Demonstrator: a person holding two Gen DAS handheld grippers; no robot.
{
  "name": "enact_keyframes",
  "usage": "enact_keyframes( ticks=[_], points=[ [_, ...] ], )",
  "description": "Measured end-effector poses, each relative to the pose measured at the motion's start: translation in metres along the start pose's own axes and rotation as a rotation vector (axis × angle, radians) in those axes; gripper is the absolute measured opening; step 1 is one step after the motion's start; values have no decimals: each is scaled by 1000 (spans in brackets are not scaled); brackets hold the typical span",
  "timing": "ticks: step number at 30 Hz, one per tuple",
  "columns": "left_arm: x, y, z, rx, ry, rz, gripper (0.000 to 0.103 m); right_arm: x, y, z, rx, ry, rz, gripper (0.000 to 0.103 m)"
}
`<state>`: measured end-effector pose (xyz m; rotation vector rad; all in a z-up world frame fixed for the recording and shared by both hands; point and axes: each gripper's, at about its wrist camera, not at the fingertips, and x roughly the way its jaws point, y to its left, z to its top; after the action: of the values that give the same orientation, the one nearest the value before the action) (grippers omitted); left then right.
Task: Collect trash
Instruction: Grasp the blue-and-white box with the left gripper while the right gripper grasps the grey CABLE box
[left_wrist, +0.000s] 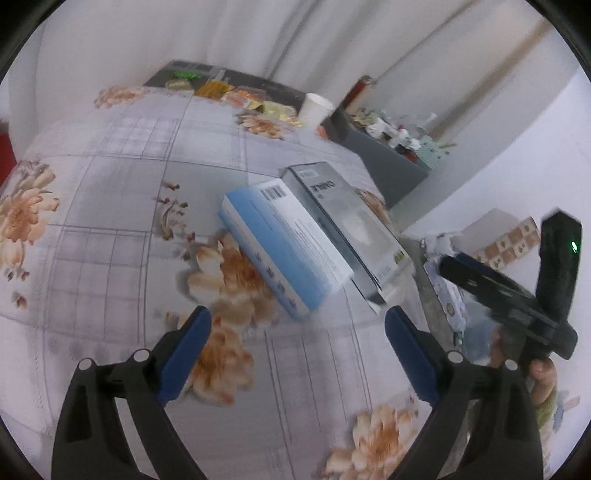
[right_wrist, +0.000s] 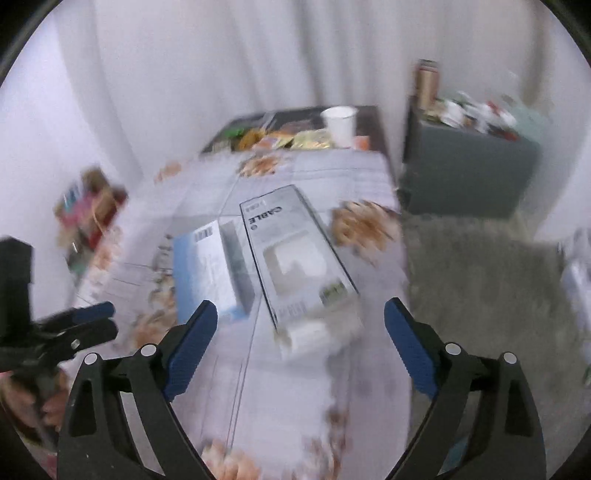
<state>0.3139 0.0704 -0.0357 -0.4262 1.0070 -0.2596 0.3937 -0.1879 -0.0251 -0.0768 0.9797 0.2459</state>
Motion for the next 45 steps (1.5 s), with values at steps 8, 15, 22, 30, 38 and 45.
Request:
enact_keyframes(
  ticks=[8,15,22,30,38,45],
  points=[
    [19,21,11,-37,25,-7,93,76,19,32,-185,148,-62,88],
    [29,37,19,-48,42,15,93,105,18,37,-195,225,-61,88],
    [36,38,28,-67,26,22,93,99,29,18,-134,237,-7,83],
    [31,51,5,-62,63,41,93,72,87,-30,-195,242,99,81],
    [-3,70,-42,-81,85,6,93,33,111,-81,-100,219,138,81],
    [-15,82,-42,-138,54,78,93,4,84,-117,93,167,8,80]
  ],
)
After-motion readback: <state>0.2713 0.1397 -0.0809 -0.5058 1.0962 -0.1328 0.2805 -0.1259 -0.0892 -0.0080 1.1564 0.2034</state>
